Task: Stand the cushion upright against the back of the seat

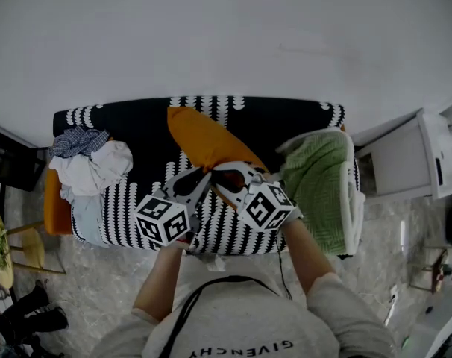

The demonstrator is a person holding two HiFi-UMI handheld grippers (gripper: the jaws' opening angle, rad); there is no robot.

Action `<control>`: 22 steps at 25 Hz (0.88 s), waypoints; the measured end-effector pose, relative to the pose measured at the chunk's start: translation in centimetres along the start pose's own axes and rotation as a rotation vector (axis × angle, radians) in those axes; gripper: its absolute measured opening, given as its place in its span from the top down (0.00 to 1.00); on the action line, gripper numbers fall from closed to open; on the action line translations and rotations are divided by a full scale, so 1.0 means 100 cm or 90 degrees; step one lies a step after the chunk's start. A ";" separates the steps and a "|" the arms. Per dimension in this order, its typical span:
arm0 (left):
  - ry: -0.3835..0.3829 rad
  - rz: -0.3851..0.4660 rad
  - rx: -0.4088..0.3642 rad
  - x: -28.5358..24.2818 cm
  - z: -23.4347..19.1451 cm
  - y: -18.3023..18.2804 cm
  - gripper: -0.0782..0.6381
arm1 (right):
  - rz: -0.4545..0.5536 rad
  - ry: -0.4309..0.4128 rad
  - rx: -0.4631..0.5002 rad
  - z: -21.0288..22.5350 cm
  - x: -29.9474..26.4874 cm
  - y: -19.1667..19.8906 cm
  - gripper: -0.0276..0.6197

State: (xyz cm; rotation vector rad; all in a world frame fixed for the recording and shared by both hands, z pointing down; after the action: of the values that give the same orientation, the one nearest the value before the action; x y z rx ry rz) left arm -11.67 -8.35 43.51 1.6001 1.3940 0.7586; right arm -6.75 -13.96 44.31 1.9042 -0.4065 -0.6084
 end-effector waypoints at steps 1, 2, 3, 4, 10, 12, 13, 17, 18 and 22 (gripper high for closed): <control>-0.011 0.004 0.004 0.001 -0.005 0.000 0.76 | 0.020 0.009 -0.039 0.000 -0.004 0.002 0.88; -0.022 0.008 0.008 0.002 -0.009 0.000 0.77 | 0.040 0.017 -0.079 0.001 -0.008 0.004 0.87; -0.033 0.012 0.009 0.003 -0.015 -0.001 0.77 | 0.055 0.022 -0.119 0.003 -0.013 0.006 0.86; -0.046 0.017 0.009 0.005 -0.019 -0.001 0.77 | 0.064 0.025 -0.152 0.004 -0.018 0.007 0.86; -0.117 0.054 0.011 0.030 -0.042 0.002 0.77 | 0.035 0.003 -0.180 -0.006 -0.042 0.004 0.85; -0.140 0.070 0.034 0.041 -0.055 0.002 0.77 | 0.045 0.008 -0.224 -0.008 -0.042 0.006 0.81; -0.145 0.070 0.041 0.047 -0.061 0.003 0.77 | 0.054 0.017 -0.257 -0.010 -0.040 0.009 0.79; -0.189 0.059 0.027 0.065 -0.079 0.007 0.77 | 0.059 0.054 -0.343 -0.018 -0.035 0.026 0.77; -0.210 0.061 0.031 0.073 -0.087 0.008 0.77 | 0.046 0.063 -0.346 -0.021 -0.034 0.030 0.77; -0.248 0.056 0.076 0.098 -0.112 0.017 0.78 | -0.027 0.087 -0.366 -0.034 -0.027 0.061 0.77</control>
State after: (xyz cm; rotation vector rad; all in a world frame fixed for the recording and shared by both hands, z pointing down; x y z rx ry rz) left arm -18.73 3.60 49.16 1.7980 1.1082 0.3882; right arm -6.97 -12.39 51.61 1.3936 -0.0850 -0.5461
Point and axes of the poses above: the fingertips, and each gripper's own axes: x backward along the fingers, z to its right, y out of its underside, the point moved 5 cm from there along x, backward along the fingers, and after that the axes turned 12 degrees about z, right-handed, at the moved point
